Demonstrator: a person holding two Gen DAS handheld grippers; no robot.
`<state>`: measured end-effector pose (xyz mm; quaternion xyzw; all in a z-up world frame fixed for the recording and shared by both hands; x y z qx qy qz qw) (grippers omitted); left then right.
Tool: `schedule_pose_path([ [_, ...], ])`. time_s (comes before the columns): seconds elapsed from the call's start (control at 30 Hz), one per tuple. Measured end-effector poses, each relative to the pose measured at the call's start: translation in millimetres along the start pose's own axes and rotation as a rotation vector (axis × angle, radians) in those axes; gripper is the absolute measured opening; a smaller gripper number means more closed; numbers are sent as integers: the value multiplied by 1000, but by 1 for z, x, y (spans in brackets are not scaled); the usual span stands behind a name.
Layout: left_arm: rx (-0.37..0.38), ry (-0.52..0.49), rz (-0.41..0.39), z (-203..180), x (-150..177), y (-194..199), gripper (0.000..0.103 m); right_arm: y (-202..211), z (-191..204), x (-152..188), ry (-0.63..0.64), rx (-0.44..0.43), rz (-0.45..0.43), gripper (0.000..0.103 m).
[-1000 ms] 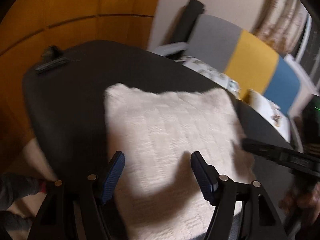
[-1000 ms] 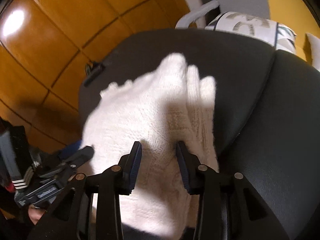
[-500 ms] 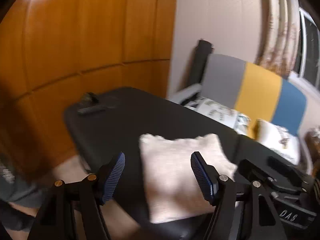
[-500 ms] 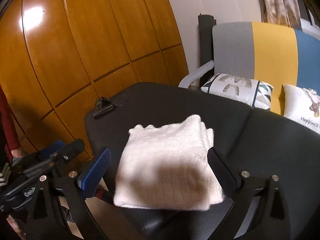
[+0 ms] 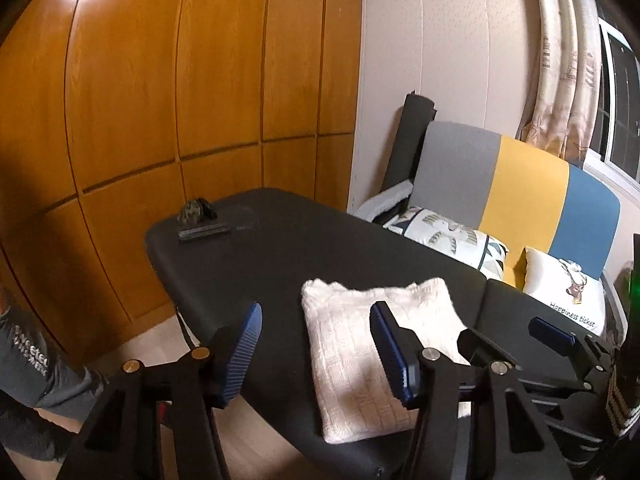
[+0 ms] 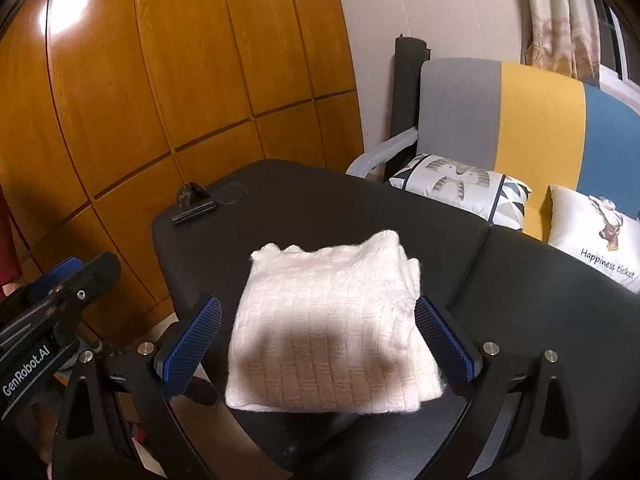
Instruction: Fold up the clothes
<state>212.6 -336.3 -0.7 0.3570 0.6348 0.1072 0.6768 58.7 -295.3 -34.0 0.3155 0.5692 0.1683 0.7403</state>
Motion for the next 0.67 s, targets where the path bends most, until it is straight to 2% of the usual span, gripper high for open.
schedule_pose_path([
  [0.27,-24,-18,31,1,13,-12,57,-5,4,9,47,16,17,99],
  [0.4,-11,-32,65,-1,20,-18,56,-7,2,11,40,19,23,99],
  [0.67,8,-43,76,-5,24,-23,56,-7,-5,15,38,24,33,99],
])
Point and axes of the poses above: each gripper's, at about its wrist camera, not at the fingertips, and y roughly against the way its jaws point, z to its left, x to its underside, the point moved 7 cm from there along -y, roughly the way its jaws point, and after that the axes turned 6 degrees about z, right-handed, at the moved point
